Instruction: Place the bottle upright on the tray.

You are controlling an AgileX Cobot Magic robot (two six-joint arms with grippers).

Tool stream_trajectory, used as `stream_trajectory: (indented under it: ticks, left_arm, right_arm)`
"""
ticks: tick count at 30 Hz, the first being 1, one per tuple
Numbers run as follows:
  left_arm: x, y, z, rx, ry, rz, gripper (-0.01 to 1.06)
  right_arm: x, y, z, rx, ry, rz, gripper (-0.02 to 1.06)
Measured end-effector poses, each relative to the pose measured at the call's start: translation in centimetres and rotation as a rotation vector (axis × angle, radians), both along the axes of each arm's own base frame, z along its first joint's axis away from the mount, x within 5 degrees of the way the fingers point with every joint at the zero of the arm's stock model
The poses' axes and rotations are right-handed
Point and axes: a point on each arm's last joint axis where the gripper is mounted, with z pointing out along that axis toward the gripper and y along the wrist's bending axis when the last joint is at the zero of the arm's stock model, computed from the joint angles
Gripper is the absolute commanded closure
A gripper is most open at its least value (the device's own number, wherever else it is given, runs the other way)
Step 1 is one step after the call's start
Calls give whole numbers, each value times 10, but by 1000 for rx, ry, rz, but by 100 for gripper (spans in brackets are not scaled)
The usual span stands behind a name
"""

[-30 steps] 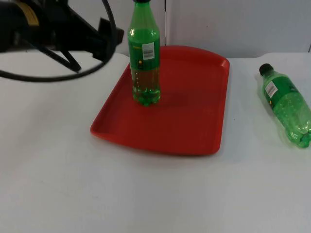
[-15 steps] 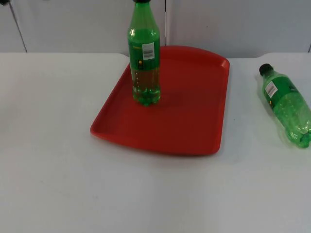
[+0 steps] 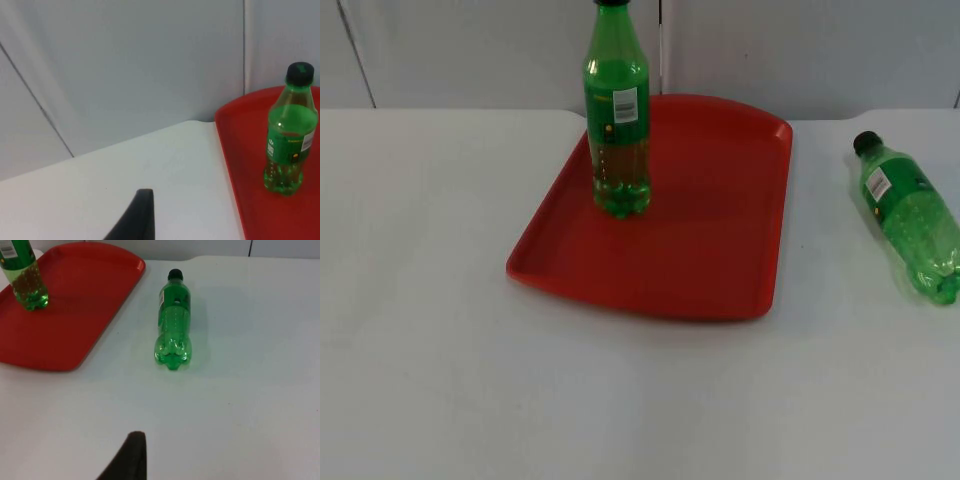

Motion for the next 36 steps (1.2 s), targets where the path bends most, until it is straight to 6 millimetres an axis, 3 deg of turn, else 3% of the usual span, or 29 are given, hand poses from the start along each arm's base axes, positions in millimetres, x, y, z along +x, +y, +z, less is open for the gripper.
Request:
stream_trajectory:
  ticks: [12, 24, 36]
  left_arm:
    - [-56, 16, -7, -38, -49, 8, 0]
    - [-112, 32, -14, 9, 76, 7, 0]
    - [-164, 42, -15, -32, 37, -45, 0]
  right_arm:
    - [0, 0, 0, 0, 0, 0, -1]
    - [0, 0, 0, 0, 0, 0, -1]
    - [0, 0, 0, -5, -1, 3, -1]
